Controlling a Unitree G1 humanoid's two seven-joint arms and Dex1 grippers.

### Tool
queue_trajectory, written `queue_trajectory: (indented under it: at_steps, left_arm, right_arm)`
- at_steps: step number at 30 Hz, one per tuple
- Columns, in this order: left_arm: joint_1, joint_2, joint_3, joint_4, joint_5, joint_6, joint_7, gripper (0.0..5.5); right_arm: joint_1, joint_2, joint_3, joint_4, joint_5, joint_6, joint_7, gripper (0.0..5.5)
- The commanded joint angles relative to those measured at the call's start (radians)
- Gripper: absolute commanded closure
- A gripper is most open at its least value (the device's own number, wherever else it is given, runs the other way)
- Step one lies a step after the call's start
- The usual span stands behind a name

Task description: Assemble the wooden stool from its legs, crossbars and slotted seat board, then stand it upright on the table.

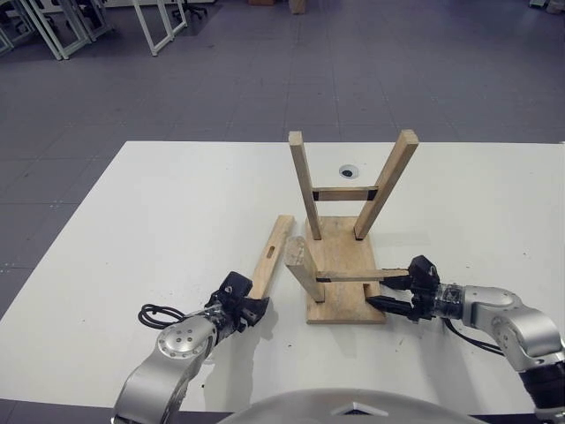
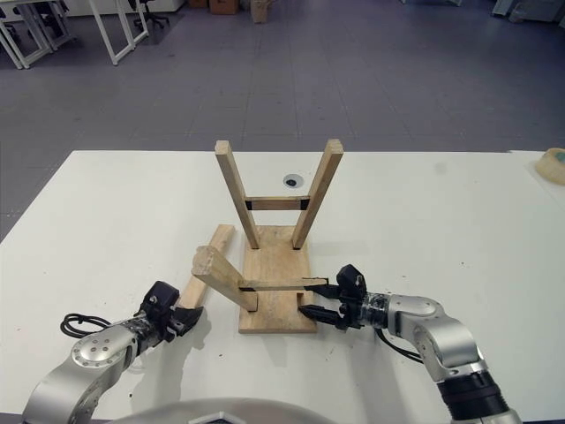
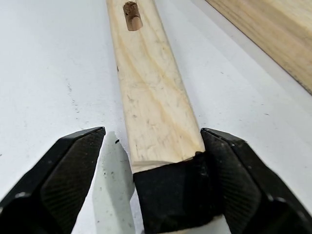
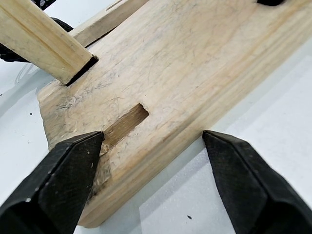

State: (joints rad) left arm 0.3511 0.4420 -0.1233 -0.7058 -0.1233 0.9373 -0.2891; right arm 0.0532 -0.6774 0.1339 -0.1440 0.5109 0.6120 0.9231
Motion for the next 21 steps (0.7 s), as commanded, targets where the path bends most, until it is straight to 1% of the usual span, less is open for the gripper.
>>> queue_trajectory:
  at_steps: [1, 6, 8, 9, 12, 14, 18, 19, 21]
  left_arm:
    - [-0.011, 0.003, 0.032, 0.062, 0.018, -0.047, 0.013, 2.19]
    - [-0.059, 0.034, 0.081, 0.165, -0.018, -0.159, -0.069, 2.97]
    - [-0.091, 0.044, 0.115, 0.201, -0.027, -0.204, -0.091, 3.34]
    - [-0.119, 0.032, 0.157, 0.225, -0.036, -0.242, -0.082, 3.42]
    - [-0.192, 0.010, 0.267, 0.297, -0.057, -0.363, -0.061, 3.44]
    - [-0.216, 0.010, 0.304, 0.332, -0.063, -0.407, -0.060, 3.44]
    - [-0.336, -0.050, 0.427, 0.368, -0.134, -0.507, 0.001, 3.44]
    - [-0.381, -0.064, 0.457, 0.365, -0.159, -0.529, 0.021, 3.44]
    - [-0.497, -0.078, 0.513, 0.355, -0.239, -0.540, 0.046, 3.44]
  right_arm:
    - [0.021, -0.015, -0.019, 0.012, -0.024, 0.024, -0.020, 1.75]
    - [0.025, -0.004, -0.081, 0.046, 0.004, 0.029, -0.024, 1.75]
    - [0.015, -0.014, -0.119, 0.062, 0.011, 0.029, -0.018, 1.75]
    - [0.003, -0.020, -0.146, 0.074, 0.019, 0.032, -0.018, 1.75]
    - [-0.043, -0.018, -0.228, 0.106, 0.059, 0.060, -0.027, 1.75]
    - [-0.058, -0.011, -0.255, 0.099, 0.079, 0.083, -0.033, 1.75]
    - [-0.081, 0.006, -0.297, 0.103, 0.088, 0.091, -0.067, 1.75]
    - [-0.102, 0.022, -0.323, 0.112, 0.103, 0.093, -0.089, 1.75]
    - [-0.186, 0.074, -0.430, 0.119, 0.212, 0.141, -0.155, 1.75]
